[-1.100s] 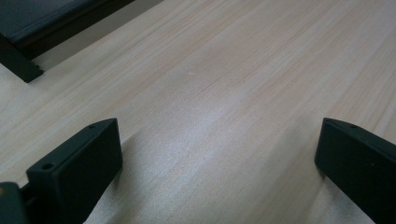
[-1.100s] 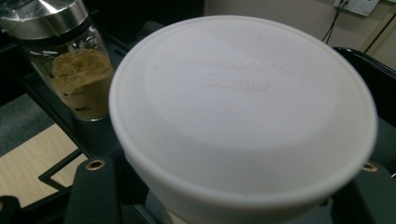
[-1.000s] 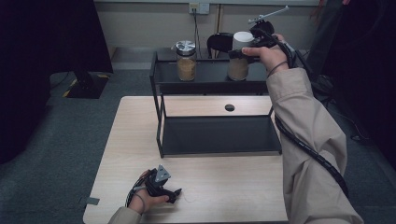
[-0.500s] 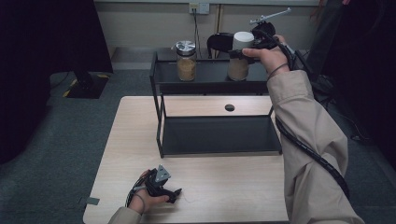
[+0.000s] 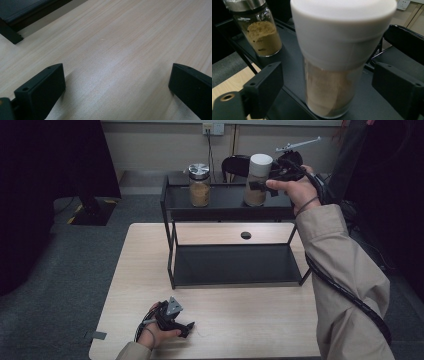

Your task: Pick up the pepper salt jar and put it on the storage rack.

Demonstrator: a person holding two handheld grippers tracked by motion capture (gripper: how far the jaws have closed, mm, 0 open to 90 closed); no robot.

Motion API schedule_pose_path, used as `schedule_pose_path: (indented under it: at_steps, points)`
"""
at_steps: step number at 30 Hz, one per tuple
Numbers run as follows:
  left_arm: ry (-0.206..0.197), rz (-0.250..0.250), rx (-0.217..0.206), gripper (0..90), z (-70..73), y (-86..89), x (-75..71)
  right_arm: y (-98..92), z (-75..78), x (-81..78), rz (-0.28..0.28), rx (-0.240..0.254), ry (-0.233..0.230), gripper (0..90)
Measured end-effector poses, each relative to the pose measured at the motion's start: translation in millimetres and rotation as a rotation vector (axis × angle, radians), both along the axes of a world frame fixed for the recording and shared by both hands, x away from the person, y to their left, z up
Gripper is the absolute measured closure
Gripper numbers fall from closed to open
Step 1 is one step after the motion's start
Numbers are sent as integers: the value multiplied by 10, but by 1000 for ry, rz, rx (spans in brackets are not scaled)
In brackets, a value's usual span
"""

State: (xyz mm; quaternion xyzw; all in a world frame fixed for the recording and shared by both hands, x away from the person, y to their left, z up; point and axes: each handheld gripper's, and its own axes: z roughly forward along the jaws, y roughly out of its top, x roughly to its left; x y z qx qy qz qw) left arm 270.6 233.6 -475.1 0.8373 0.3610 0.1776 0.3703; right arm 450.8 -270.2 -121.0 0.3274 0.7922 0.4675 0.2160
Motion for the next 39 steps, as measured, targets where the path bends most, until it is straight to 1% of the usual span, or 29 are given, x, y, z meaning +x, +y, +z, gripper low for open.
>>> schedule_pose_path:
  at_steps: [2, 4, 6, 7, 8, 10, 11, 16, 18, 25, 27, 29, 32, 35, 37, 39]
  points:
    - [0, 0, 0, 0, 0, -1, 0, -28, -30, -17, 9, 1, 7, 56]
    - [0, 1, 0, 0, 0, -1, -1, -54, -72, -57, 9, 6, -2, 20]
    - [0, 1, -1, 0, 0, -1, -1, -83, -106, -93, 14, 12, -6, 3]
    - [0, 1, 0, 0, 0, -1, -1, -97, -124, -112, 19, 11, -12, 3]
    - [0, 1, 0, 0, -1, -2, -1, -116, -130, -122, 26, 12, -5, 5]
    - [0, 2, 0, 0, 0, -3, -2, -156, -169, -168, 30, 19, -9, 0]
    - [0, 2, -1, 0, -1, -3, -3, -168, -178, -180, 33, 15, -11, 1]
    - [-1, 4, -2, 0, -3, -6, -5, -284, -277, -276, 55, 34, -18, 1]
    - [-1, 5, -2, 0, -3, -7, -5, -318, -311, -321, 56, 30, -17, 0]
    - [-1, 10, -5, 0, -8, -13, -10, -503, -509, -454, 80, 54, -12, 0]
    - [-2, 11, -6, 0, -8, -14, -11, -551, -577, -507, 72, 60, -17, 0]
    - [-1, 11, -6, 0, -8, -14, -11, -617, -654, -545, 79, 68, -13, 0]
    - [-1, 12, -3, 0, -4, -21, -8, -686, -746, -604, 82, 70, -16, 0]
    - [0, 13, -2, 0, -2, -28, -4, -759, -841, -658, 88, 75, -10, 0]
    - [0, 12, -2, 0, -2, -29, -2, -797, -897, -696, 93, 61, -18, 0]
    - [-2, 13, -4, 0, -6, -31, -2, -844, -964, -727, 99, 67, -18, 0]
